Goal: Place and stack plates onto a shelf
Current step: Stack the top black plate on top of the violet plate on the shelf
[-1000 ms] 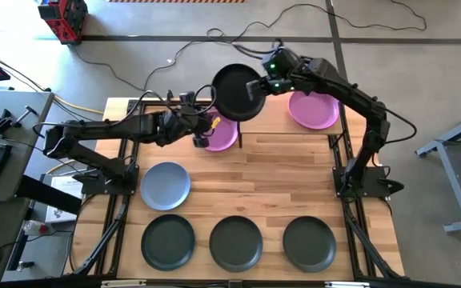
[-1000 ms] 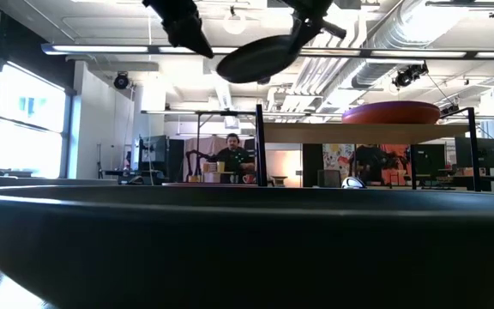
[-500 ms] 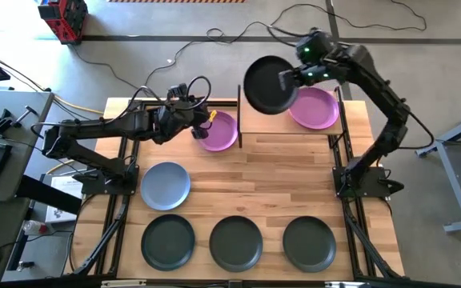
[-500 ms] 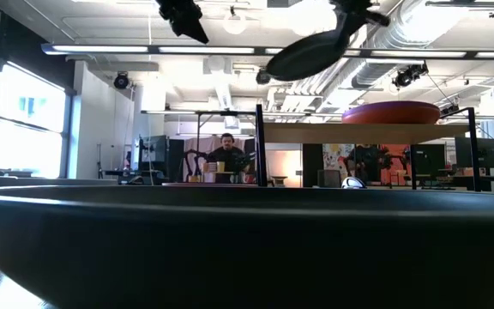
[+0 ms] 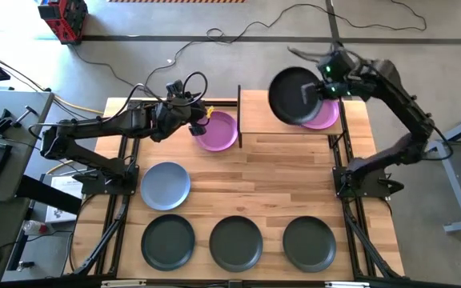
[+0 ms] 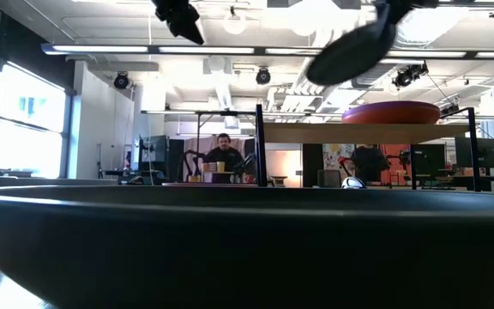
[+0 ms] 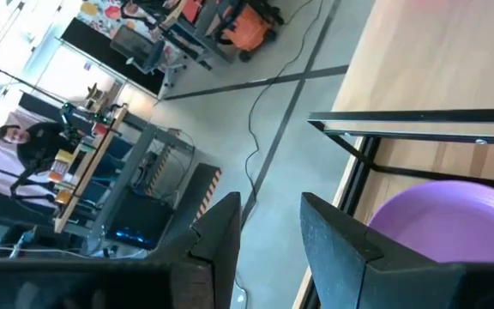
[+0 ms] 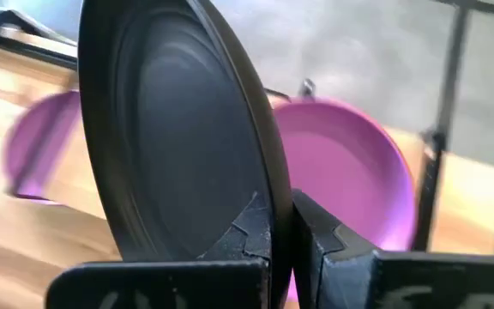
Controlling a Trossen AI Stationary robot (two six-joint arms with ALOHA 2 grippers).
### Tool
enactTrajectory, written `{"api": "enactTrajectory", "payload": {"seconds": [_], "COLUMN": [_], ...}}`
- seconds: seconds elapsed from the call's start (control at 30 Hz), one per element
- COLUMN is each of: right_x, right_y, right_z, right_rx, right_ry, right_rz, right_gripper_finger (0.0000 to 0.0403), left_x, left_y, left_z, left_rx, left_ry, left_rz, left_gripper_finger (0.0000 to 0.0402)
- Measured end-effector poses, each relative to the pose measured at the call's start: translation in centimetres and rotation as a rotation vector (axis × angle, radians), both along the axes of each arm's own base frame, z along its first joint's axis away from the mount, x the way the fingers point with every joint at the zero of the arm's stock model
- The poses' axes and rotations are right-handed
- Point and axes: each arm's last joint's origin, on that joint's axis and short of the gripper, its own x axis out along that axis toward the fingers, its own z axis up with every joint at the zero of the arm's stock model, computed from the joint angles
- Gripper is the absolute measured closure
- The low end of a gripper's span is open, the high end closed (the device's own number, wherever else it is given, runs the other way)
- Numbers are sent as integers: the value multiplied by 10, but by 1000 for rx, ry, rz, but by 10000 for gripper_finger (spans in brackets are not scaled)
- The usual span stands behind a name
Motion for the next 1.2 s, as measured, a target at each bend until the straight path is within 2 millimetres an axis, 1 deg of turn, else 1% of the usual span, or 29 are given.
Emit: {"api": "enactTrajectory", "payload": {"seconds": [0.07,0.13,0.3,0.43,0.7,0.87,1.2], "right_x": [-12,-24,-47,-63,-90,-95,-78], "right_y": [9,17,32,43,56,58,47], "right_z": [-12,-22,-39,-51,-87,-110,-149], "right_rx": [16,14,-54,-76,-76,-64,-46], "right_ry": [-10,-65,-285,-436,-613,-671,-767], "right_rz": [-47,-92,-154,-223,-536,-673,-776], "right_gripper_finger": [403,403,403,403,403,403,403], "left_x": [0,-1,-1,0,0,0,0], "left_y": [1,3,5,4,4,4,4], "left_z": [0,0,0,-1,-1,-1,-1], "left_rx": [0,0,-11,-36,-40,-40,-40], "left_ry": [0,0,-2,-9,-8,-8,-8], "left_rz": [4,9,0,-46,-54,-54,-53], "left_gripper_finger": [291,291,291,291,292,292,293]}}
